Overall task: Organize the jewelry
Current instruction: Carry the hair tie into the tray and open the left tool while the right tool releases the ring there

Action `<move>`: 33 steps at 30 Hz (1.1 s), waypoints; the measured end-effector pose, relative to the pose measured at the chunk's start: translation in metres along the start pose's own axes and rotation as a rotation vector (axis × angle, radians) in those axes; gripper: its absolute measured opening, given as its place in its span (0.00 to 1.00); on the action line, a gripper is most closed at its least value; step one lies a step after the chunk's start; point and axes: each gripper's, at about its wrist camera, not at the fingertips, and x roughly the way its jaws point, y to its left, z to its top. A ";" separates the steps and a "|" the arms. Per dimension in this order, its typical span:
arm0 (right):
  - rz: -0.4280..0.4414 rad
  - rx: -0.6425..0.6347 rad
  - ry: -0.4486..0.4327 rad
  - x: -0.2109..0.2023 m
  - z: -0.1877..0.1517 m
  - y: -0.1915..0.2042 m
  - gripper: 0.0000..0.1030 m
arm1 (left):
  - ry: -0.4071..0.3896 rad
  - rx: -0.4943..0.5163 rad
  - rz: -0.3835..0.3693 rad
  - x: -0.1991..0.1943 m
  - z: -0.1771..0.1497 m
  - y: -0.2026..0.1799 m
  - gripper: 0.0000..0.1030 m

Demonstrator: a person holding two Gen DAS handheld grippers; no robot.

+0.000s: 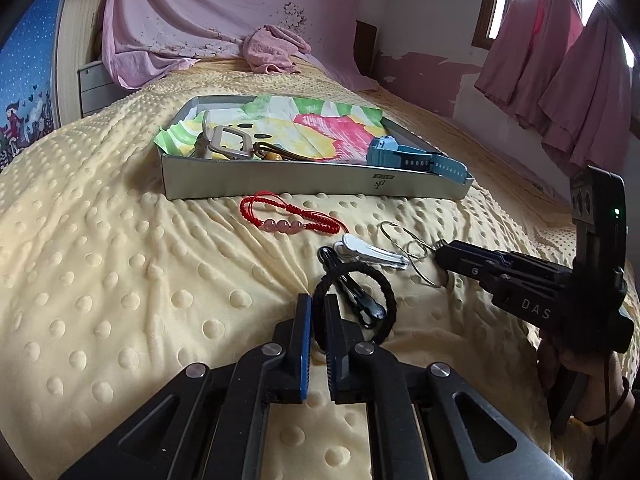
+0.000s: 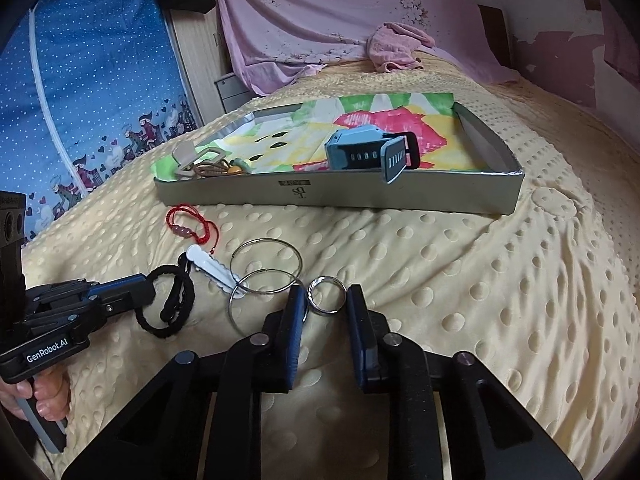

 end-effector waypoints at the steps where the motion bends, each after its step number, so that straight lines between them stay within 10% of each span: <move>1: 0.005 -0.005 0.004 0.000 -0.001 0.001 0.17 | 0.000 0.002 -0.002 -0.002 -0.002 -0.001 0.06; 15: 0.036 -0.113 -0.082 -0.029 -0.007 0.024 0.17 | -0.064 -0.005 -0.005 -0.025 -0.003 -0.012 0.06; 33: -0.103 -0.033 -0.270 -0.039 0.071 -0.034 0.17 | -0.225 -0.148 0.060 0.029 0.098 -0.022 0.06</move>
